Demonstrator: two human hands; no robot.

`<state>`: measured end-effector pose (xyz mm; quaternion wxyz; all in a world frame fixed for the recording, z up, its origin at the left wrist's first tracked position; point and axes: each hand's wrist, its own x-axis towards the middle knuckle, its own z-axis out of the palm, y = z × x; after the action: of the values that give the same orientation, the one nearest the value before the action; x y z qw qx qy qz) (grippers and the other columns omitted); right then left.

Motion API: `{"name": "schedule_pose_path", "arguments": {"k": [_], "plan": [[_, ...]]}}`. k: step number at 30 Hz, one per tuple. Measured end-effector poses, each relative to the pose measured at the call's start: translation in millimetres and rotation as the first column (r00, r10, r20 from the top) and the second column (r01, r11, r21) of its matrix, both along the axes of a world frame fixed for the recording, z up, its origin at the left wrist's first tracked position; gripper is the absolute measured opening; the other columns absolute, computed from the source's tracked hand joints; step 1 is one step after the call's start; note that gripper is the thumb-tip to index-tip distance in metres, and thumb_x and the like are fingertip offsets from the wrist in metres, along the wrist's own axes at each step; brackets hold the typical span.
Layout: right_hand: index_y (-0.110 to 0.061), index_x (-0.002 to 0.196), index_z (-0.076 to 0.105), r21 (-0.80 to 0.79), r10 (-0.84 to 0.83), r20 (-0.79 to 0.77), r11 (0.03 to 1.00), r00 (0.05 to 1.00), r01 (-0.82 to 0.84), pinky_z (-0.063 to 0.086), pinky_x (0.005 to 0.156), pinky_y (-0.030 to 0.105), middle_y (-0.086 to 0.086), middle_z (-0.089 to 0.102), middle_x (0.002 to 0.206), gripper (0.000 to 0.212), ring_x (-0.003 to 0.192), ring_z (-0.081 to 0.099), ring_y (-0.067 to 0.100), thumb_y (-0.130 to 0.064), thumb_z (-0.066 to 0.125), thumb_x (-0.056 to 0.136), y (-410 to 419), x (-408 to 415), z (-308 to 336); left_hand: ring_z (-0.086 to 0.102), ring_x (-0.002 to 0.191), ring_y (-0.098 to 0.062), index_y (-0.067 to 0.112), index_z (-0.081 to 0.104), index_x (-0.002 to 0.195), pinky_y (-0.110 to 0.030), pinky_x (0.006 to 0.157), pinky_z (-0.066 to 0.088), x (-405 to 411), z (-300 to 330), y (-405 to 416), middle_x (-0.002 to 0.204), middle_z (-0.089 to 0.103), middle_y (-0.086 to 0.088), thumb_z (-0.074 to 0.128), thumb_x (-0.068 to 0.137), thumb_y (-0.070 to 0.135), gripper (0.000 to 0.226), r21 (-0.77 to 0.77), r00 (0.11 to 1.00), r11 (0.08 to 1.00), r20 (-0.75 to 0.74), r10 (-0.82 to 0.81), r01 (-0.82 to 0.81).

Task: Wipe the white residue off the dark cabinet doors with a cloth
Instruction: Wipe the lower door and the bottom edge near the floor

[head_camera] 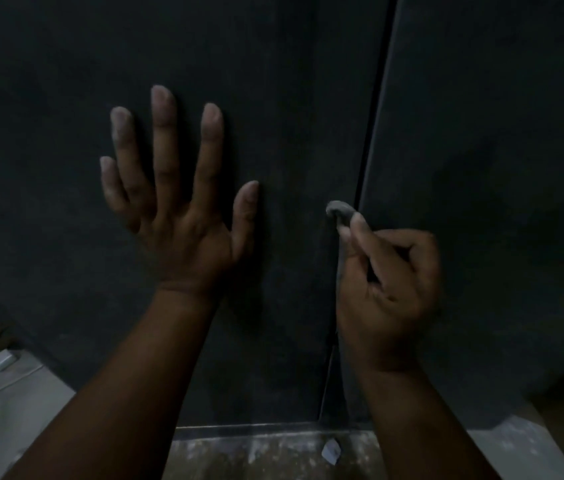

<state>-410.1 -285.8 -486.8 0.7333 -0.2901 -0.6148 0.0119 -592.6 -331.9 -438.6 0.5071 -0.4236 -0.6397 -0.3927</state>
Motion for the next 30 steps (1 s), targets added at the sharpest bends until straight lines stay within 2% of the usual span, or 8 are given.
{"name": "schedule_pose_path", "arguments": {"k": [3,7,9,11,15,20,23,30], "plan": [[0.006,0.095,0.078,-0.002,-0.006,0.077,1.000,0.997,0.006,0.051,0.063,0.027,0.010,0.060,0.085,0.008,0.070,0.060,0.018,0.000,0.079,0.089,-6.0,-1.9,-11.3,0.024,0.152,-0.049,0.021,0.037,0.161,-0.058,0.125,0.014,-7.4,-4.6,-2.8,0.165,0.032,-0.022,0.048,0.104,0.049,0.065,-0.024,1.000,1.000,-0.018,-0.009,0.008],[0.008,0.085,0.077,-0.165,0.081,0.179,0.985,0.980,-0.052,0.045,0.066,0.013,0.007,0.059,0.078,0.009,0.070,0.057,0.010,0.008,0.083,0.079,-18.0,3.1,-39.6,0.025,0.151,-0.050,0.022,0.038,0.161,-0.057,0.126,0.013,-8.3,-6.0,-1.0,0.164,0.035,-0.023,0.048,0.103,0.047,0.063,-0.008,0.999,1.000,-0.029,-0.021,0.021],[0.007,0.087,0.077,-0.153,0.083,0.210,0.987,0.974,-0.051,0.049,0.065,0.019,0.011,0.060,0.078,0.007,0.069,0.060,0.014,0.007,0.082,0.081,-17.2,5.9,-35.1,0.026,0.151,-0.050,0.022,0.037,0.161,-0.057,0.126,0.013,-8.6,-7.2,-0.7,0.163,0.035,-0.023,0.047,0.103,0.047,0.063,-0.004,0.999,1.000,-0.034,-0.025,0.025],[0.002,0.094,0.079,-0.060,0.016,0.241,0.998,0.970,-0.001,0.052,0.058,0.035,0.015,0.063,0.080,0.006,0.066,0.062,0.024,-0.001,0.079,0.089,-14.5,6.4,-18.6,0.025,0.152,-0.049,0.021,0.036,0.161,-0.056,0.126,0.013,-9.3,-10.1,-1.4,0.163,0.035,-0.023,0.046,0.103,0.046,0.064,-0.004,0.999,1.000,-0.038,-0.023,0.023],[-0.002,0.104,0.079,0.077,-0.078,0.145,0.995,0.986,0.068,0.046,0.062,0.026,0.013,0.063,0.082,0.012,0.069,0.058,0.020,-0.006,0.077,0.094,-5.3,-2.0,10.1,0.024,0.152,-0.048,0.019,0.033,0.162,-0.055,0.127,0.011,-12.1,-14.4,-1.8,0.164,0.033,-0.022,0.045,0.103,0.047,0.066,-0.014,0.999,1.000,-0.037,-0.027,0.026],[-0.005,0.100,0.079,-0.116,0.129,0.270,0.988,0.954,-0.101,0.052,0.058,0.036,0.005,0.059,0.082,0.011,0.064,0.061,0.022,-0.002,0.078,0.090,-20.2,-9.4,-26.7,0.021,0.154,-0.046,0.013,0.027,0.163,-0.056,0.127,0.011,-14.8,-16.6,0.1,0.166,0.030,-0.021,0.042,0.104,0.047,0.070,-0.027,0.998,0.999,-0.038,-0.043,0.042],[-0.008,0.102,0.077,-0.197,0.201,0.372,0.971,0.906,-0.135,0.054,0.059,0.033,0.003,0.060,0.084,0.010,0.066,0.064,0.020,-0.010,0.073,0.094,-22.8,-1.6,-34.1,0.019,0.155,-0.044,0.006,0.026,0.162,-0.055,0.127,0.011,-15.7,-19.5,-0.8,0.166,0.026,-0.021,0.041,0.104,0.046,0.072,-0.026,0.998,0.998,-0.013,-0.063,0.063],[-0.004,0.102,0.080,0.112,-0.079,0.126,0.992,0.989,0.065,0.044,0.059,0.030,0.014,0.060,0.081,0.010,0.065,0.056,0.024,-0.009,0.072,0.097,-1.8,-6.4,37.6,0.019,0.155,-0.043,0.010,0.026,0.162,-0.054,0.127,0.013,-13.6,-20.2,-3.4,0.164,0.027,-0.030,0.041,0.104,0.048,0.071,-0.015,0.998,0.999,0.040,-0.042,0.043]]}}
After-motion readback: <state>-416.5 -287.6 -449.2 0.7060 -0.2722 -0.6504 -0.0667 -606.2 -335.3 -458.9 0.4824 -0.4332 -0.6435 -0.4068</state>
